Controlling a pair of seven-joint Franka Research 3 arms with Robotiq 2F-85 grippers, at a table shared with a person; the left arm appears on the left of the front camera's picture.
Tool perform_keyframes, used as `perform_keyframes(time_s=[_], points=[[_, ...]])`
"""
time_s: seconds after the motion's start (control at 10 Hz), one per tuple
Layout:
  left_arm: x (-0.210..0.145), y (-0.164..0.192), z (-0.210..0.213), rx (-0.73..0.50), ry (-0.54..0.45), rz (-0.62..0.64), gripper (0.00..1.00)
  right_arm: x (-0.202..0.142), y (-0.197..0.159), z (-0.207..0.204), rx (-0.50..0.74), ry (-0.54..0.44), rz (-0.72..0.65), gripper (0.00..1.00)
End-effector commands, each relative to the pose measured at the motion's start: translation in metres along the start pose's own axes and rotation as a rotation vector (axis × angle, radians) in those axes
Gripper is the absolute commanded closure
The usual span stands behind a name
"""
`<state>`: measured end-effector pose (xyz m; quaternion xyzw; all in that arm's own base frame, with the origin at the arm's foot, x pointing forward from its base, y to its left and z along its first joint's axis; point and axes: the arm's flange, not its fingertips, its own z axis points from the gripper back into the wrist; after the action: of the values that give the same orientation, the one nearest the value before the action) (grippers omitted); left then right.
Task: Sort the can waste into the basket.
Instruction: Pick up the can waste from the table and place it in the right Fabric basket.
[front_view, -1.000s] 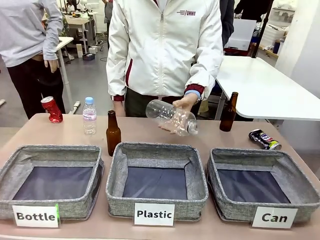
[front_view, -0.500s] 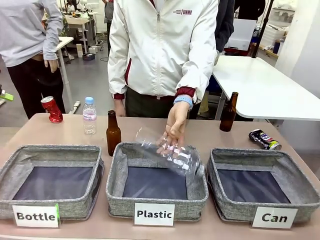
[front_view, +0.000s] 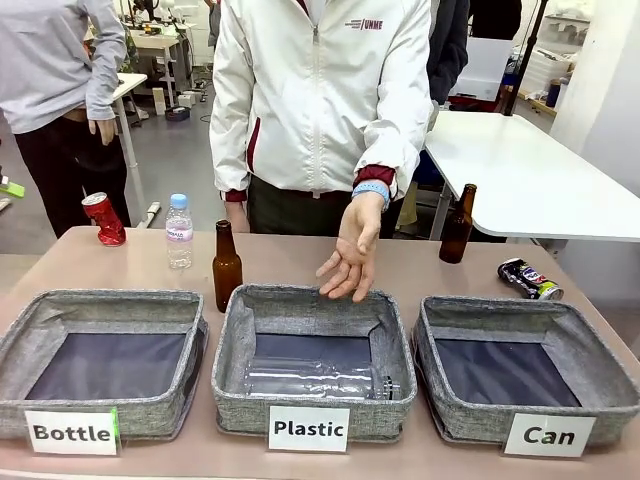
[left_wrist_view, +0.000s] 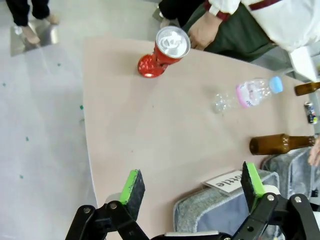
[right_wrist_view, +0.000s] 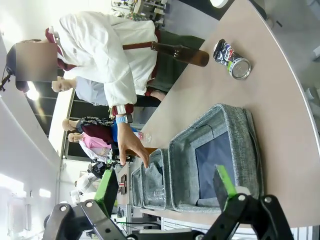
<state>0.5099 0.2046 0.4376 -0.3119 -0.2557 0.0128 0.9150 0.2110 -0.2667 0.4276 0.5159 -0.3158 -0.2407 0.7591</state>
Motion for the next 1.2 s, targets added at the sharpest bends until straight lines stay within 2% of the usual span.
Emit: perform_keyframes(time_s=[0.0,0.1,0.2,0.3,0.4,0.6,0.8,0.9,1.1], points=[[0.019,0.003,-0.009,-0.075,-0.076,-0.174,0.00,0.002,0.000,0.000,0.019,-0.013,0.027,0.00],[0.025,0.014,-0.022,-0.160,-0.020,-0.302,0.00,0.002,0.000,0.000,0.019,-0.013,0.027,0.00],[0.027,0.030,-0.034,-0.212,0.022,-0.329,0.00,0.002,0.000,0.000,0.019,-0.013,0.027,0.00],[0.029,0.045,-0.043,-0.243,0.014,-0.382,0.00,0.002,0.000,0.000,0.019,-0.013,0.027,0.00],[0.030,0.058,-0.051,-0.255,0.024,-0.489,0.00,0.002,0.000,0.000,0.019,-0.013,0.027,0.00],[0.025,0.076,-0.075,-0.309,-0.108,-0.705,0.00,0.002,0.000,0.000,0.019,-0.013,0.027,0.00],[0.040,0.095,-0.107,-0.229,-0.197,-0.771,0.00,0.002,0.000,0.000,0.019,-0.013,0.027,0.00],[0.052,0.106,-0.118,-0.212,-0.244,-0.766,0.00,0.002,0.000,0.000,0.019,-0.013,0.027,0.00],[0.065,0.121,-0.132,-0.212,-0.242,-0.764,0.00,0.002,0.000,0.000,0.019,-0.013,0.027,0.00]])
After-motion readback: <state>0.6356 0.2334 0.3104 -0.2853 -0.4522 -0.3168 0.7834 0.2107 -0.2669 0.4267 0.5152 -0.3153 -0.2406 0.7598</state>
